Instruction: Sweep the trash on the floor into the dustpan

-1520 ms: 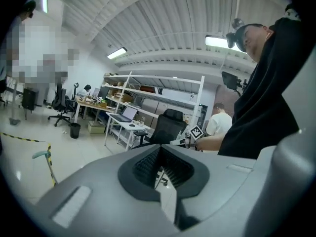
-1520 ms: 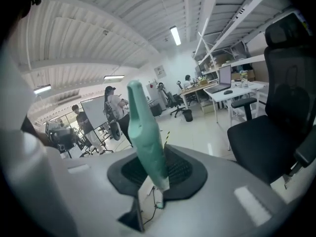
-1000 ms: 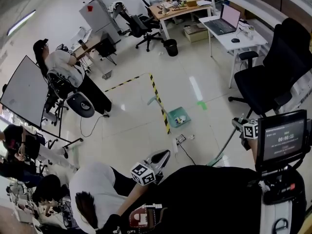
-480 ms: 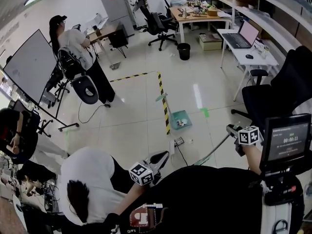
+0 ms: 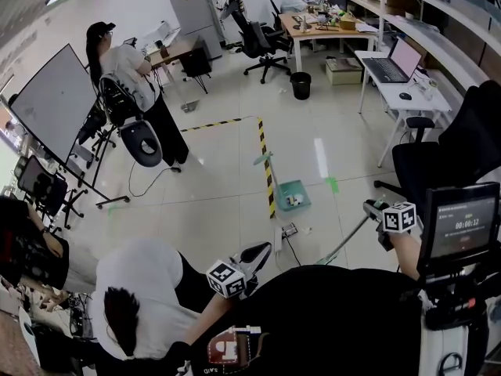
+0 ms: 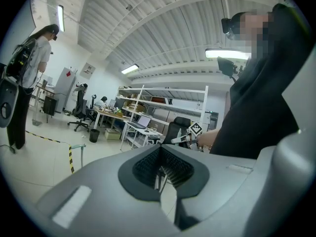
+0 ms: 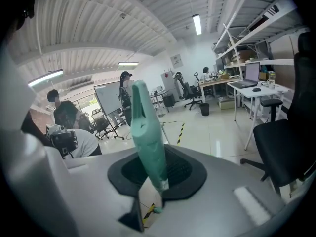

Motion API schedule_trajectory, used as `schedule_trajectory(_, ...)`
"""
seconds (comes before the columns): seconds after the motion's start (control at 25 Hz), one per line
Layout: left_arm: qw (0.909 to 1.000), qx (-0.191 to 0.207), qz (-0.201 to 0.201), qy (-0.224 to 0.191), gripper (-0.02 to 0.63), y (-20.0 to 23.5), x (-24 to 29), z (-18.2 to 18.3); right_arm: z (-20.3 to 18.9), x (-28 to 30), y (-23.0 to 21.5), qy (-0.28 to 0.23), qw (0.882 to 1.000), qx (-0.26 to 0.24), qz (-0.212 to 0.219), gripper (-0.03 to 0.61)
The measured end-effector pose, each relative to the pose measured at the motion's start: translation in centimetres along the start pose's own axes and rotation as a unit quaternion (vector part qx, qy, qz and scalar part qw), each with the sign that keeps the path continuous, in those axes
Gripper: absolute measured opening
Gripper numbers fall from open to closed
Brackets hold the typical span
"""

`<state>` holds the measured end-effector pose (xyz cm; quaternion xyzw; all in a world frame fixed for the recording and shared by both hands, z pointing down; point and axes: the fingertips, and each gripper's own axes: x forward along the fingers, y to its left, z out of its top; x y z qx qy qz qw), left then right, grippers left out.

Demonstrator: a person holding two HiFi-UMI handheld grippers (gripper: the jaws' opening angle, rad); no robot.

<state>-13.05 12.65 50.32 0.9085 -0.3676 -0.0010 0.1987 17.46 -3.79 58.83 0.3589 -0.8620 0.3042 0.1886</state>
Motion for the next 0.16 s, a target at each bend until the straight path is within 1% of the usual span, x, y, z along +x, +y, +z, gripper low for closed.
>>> schedule_trajectory(0.16, 1.0000, 0.002, 0.004, 0.001, -0.002, -0.19, 0.31, 0.71, 0.79, -0.60, 0.16, 0.000, 1.000, 0.001, 0.008, 0.055)
